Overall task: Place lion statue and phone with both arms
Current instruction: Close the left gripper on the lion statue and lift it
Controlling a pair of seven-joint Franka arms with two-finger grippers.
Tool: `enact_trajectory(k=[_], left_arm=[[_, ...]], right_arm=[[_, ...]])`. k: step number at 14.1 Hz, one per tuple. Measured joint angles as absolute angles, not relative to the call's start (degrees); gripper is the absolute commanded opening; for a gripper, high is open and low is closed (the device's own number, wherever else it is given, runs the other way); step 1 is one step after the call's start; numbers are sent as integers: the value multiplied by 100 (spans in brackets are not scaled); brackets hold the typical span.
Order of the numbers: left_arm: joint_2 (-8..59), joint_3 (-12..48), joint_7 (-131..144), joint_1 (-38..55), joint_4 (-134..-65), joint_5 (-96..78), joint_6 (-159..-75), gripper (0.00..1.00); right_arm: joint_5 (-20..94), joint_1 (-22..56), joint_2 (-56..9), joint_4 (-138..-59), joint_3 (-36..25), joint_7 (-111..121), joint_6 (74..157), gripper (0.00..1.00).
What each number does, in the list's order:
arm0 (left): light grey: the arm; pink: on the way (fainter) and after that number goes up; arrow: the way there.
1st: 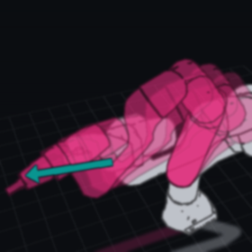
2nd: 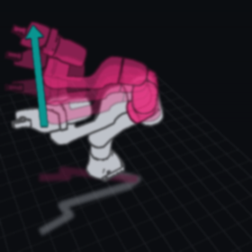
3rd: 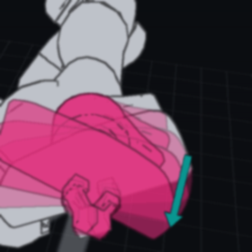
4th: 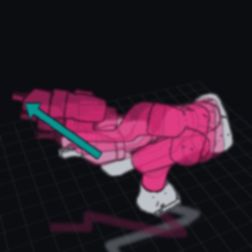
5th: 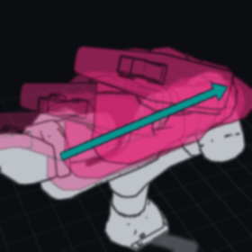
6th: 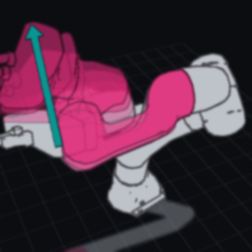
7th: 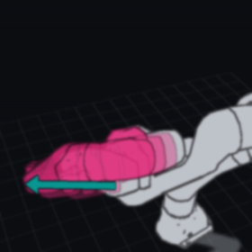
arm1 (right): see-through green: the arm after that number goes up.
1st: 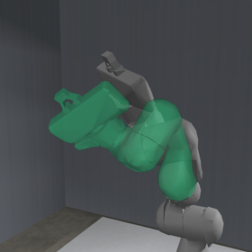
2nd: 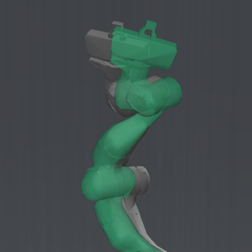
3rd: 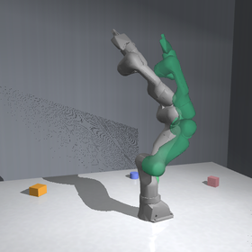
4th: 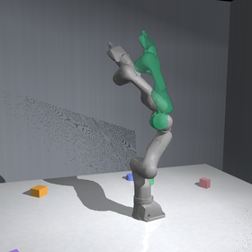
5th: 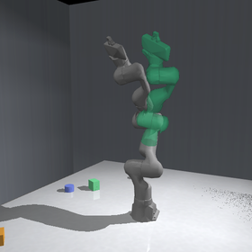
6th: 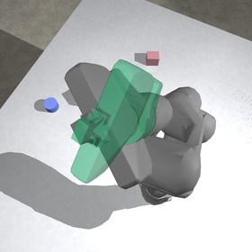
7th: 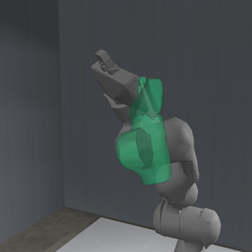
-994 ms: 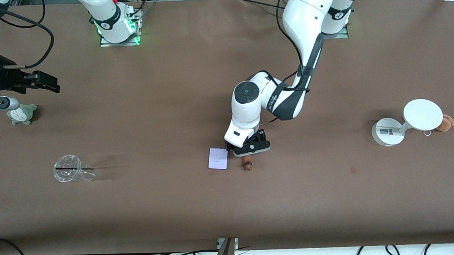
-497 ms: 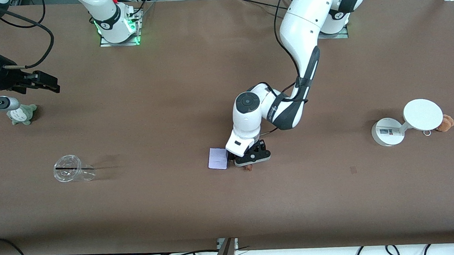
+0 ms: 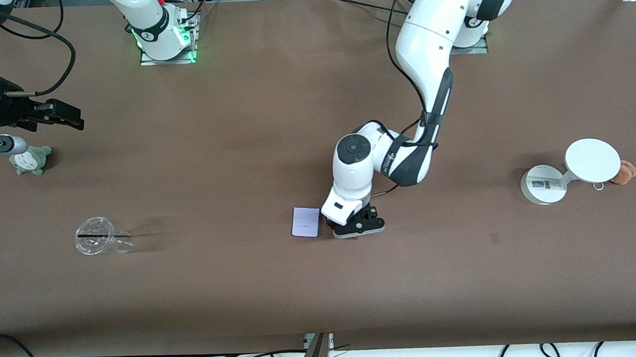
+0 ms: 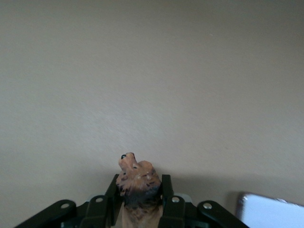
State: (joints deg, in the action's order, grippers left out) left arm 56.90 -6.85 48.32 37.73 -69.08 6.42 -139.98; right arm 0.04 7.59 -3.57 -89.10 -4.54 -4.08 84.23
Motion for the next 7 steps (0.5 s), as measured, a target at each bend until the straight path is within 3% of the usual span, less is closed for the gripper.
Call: enact_trajectory(k=[7], left_arm=[[5677, -703, 4427, 3535, -6854, 642, -13998, 0]], right_arm=[[4, 759, -357, -8909, -454, -408, 8423, 100]])
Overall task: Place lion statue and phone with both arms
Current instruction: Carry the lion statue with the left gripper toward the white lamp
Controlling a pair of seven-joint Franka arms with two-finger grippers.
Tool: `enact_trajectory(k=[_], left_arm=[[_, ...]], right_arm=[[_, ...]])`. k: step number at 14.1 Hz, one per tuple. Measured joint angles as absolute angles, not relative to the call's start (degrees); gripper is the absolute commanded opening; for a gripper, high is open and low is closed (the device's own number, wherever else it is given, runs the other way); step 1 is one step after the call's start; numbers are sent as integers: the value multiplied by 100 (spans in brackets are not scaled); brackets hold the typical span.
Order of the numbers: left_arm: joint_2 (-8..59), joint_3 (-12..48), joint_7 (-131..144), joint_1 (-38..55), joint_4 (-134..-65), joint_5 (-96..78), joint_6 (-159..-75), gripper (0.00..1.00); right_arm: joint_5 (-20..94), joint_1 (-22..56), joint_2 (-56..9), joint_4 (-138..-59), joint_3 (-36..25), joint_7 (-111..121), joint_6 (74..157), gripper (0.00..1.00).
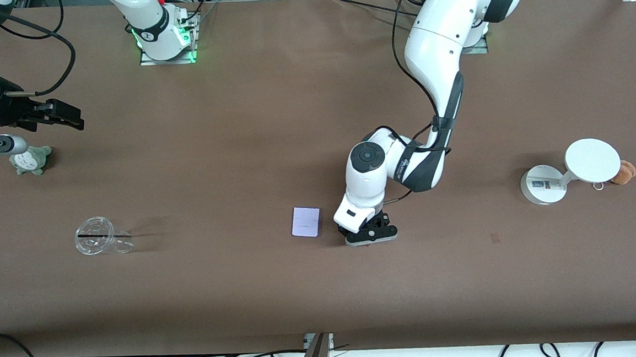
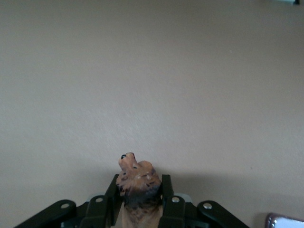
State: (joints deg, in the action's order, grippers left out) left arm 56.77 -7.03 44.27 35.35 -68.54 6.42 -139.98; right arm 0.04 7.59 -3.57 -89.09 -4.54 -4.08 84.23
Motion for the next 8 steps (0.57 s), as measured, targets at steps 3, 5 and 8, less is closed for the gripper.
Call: enact_trajectory(k=[3, 5, 8], left_arm=[[5576, -711, 3776, 3128, -6832, 642, -13993, 0], [5361, -714, 3090, 2810, -6987, 642, -13974, 0], [4570, -706, 2024, 2380, -7862, 642, -13930, 0]], right_arm=[[5, 759, -357, -8910, -455, -408, 8423, 100], [5, 759, -357, -8910, -455, -408, 8423, 100], [6, 759, -357, -8909, -455, -408, 8423, 100]])
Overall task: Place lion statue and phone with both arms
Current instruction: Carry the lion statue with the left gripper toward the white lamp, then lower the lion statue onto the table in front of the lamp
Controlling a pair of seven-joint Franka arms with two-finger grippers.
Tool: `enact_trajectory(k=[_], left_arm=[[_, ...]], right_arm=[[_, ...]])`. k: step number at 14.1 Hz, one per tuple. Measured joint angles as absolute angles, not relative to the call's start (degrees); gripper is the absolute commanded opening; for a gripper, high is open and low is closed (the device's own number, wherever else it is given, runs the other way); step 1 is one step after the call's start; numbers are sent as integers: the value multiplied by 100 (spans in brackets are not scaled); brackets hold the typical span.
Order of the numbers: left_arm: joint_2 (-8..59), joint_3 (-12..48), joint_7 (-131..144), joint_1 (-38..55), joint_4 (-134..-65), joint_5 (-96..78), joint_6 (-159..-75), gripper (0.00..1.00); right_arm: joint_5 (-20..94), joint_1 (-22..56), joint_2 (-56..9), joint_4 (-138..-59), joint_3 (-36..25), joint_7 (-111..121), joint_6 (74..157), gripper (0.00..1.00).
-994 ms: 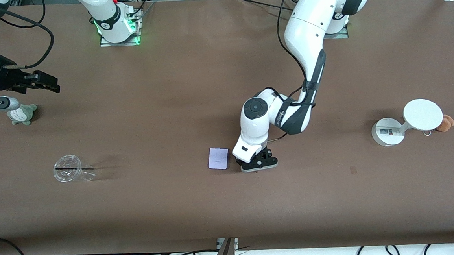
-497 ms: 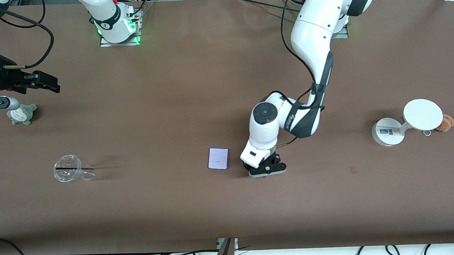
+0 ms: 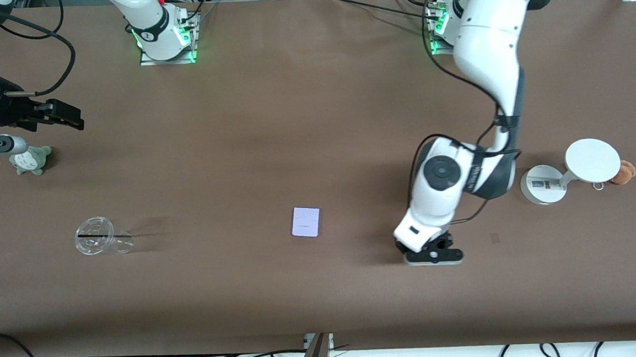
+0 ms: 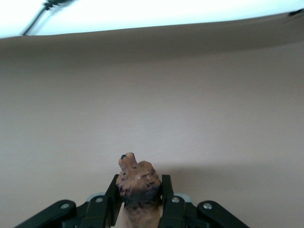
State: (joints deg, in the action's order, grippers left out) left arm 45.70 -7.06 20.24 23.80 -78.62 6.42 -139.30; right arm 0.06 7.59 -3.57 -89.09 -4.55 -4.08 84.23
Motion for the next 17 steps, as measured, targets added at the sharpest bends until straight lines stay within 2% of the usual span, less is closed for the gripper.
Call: enact_trajectory(k=[4, 7, 12, 17], left_arm=[[3373, -712, 807, 1857, -9235, 642, -13916, 0], [2860, -705, 308, 1473, -9891, 642, -13945, 0], [2876, -687, 283, 1373, -10517, 642, -14786, 0], [3325, -685, 274, 1264, -10557, 642, -15371, 0]], right_arm=[[8, 759, -358, -8909, -455, -408, 8423, 100], [9, 758, -358, -8908, -455, -408, 8423, 100], [9, 758, -358, -8908, -455, -408, 8423, 100], [9, 758, -358, -8908, -455, -408, 8423, 100]])
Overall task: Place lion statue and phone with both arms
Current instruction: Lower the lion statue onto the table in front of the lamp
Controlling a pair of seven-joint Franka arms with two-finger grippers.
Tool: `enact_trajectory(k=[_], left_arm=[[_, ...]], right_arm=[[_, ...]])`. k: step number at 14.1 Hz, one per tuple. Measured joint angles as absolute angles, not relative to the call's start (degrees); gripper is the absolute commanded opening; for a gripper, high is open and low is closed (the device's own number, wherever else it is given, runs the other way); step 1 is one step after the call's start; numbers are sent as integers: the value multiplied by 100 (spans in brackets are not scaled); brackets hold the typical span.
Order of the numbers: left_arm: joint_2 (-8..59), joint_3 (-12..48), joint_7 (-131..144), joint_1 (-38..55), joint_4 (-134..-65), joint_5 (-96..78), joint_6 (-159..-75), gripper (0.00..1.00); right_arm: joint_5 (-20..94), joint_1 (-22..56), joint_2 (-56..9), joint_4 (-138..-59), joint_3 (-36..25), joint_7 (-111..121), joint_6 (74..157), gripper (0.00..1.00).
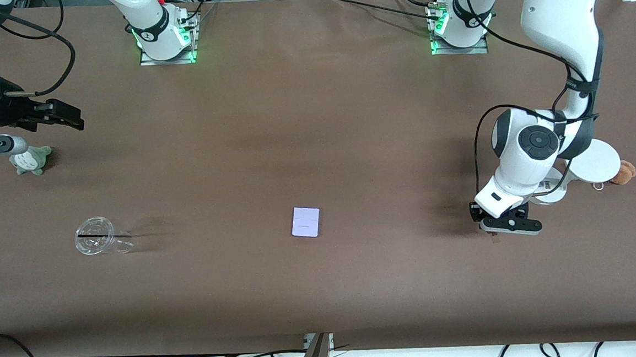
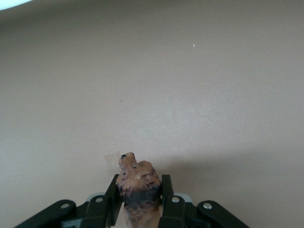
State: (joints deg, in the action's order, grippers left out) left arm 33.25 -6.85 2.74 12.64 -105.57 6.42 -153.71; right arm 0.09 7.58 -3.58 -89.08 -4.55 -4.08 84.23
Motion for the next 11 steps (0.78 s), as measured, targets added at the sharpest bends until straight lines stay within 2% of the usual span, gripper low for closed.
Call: enact_trajectory(k=[11], left_arm=[[3672, -680, 8, 917, -10550, 644, -15848, 0]], right_arm=[[9, 758, -358, -8908, -455, -408, 8423, 100]])
